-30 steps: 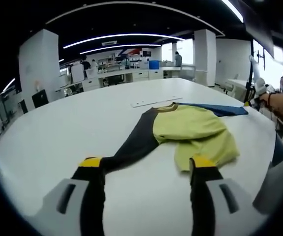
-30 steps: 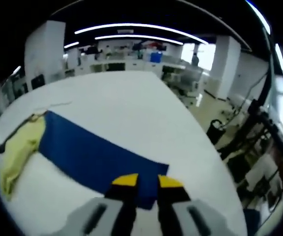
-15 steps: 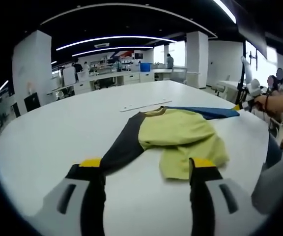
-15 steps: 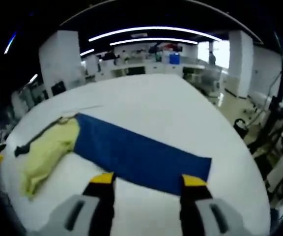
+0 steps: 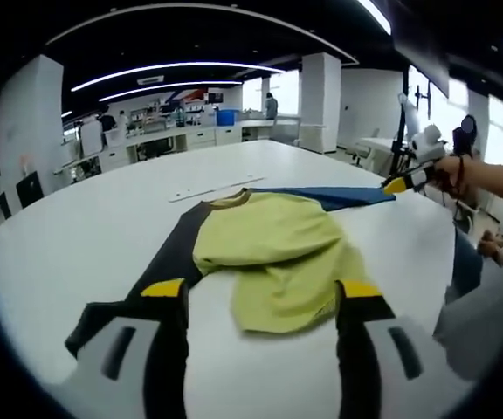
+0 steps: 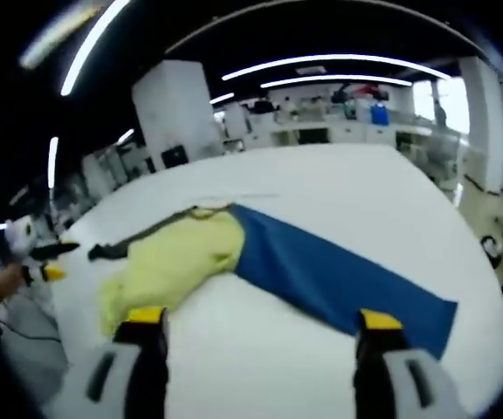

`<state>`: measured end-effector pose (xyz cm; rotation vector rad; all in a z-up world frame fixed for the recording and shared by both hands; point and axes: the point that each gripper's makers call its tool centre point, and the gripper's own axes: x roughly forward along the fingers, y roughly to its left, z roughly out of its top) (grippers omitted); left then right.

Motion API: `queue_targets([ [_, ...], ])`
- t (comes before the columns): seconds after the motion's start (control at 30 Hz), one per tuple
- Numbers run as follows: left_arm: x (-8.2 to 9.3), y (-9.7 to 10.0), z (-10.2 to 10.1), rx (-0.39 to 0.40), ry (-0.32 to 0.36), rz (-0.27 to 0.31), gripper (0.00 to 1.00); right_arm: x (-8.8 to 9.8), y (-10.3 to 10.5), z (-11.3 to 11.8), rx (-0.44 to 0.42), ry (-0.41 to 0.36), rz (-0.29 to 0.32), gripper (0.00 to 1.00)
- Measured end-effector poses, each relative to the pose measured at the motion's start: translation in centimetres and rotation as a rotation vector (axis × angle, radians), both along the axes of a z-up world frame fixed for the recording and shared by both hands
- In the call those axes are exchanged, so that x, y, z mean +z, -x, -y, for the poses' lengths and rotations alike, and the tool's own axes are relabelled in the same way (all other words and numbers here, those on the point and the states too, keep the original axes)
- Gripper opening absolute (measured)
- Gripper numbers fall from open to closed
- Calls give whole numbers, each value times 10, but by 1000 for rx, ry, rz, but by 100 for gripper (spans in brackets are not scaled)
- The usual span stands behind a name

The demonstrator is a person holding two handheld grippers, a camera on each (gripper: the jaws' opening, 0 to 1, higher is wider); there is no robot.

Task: Fold the garment on the visible template until the final outline fits inside the template.

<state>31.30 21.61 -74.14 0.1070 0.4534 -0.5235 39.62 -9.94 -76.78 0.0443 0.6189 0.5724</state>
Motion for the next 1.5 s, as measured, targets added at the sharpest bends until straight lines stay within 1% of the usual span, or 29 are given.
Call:
queue_targets([
  [0.03, -1, 1, 4, -8, 2, -2, 64, 3, 3, -6, 16, -13, 7, 94],
  [0.13, -3, 3, 16, -37, 11, -8, 63, 8, 11, -18, 61, -42, 4, 99],
  [0.2, -3, 6, 27, -64, 17, -9, 61, 10, 15, -23, 99, -44, 7, 99],
  [0.27, -5, 8, 34, -86, 16, -14, 60, 12, 20, -28, 132, -49, 9, 99],
  [0.33, -11, 11, 41, -115, 15, -27, 59, 14, 24, -32, 160, -53, 11, 99],
  [0.4, -19, 12, 44, -135, 12, -37, 57, 16, 29, -37, 191, -57, 13, 99],
  [0.53, -24, 16, 59, -174, 28, -47, 54, 18, 42, -48, 248, -58, 13, 99],
  [0.63, -26, 19, 69, -200, 17, -49, 53, 16, 54, -56, 289, -53, 3, 99],
  [0.7, -27, 19, 76, -213, 13, -49, 52, 16, 58, -60, 300, -50, 6, 99],
  [0.87, -32, 16, 89, -244, 18, -50, 49, 8, 74, -67, 353, -30, -3, 99],
  [0.93, -32, 14, 97, -251, 14, -49, 47, 4, 79, -70, 365, -28, -15, 99],
  [1.0, -35, 13, 105, -271, 26, -60, 47, 2, 82, -71, 370, -31, -22, 99],
  [1.1, -36, 9, 116, -287, 27, -57, 47, -2, 87, -73, 387, -28, -25, 99],
  [1.17, -37, 6, 126, -287, 31, -60, 46, -4, 87, -74, 394, -25, -28, 99],
  [1.27, -40, 1, 133, -283, 24, -57, 44, -7, 88, -74, 397, -22, -29, 99],
  [1.33, -39, -3, 138, -277, 20, -47, 43, -9, 90, -75, 396, -22, -30, 99],
  [1.43, -39, -5, 146, -284, -1, -36, 40, -10, 93, -76, 393, -18, -31, 99],
  [1.5, -43, -7, 151, -296, -29, -33, 37, -12, 94, -77, 391, -19, -34, 99],
])
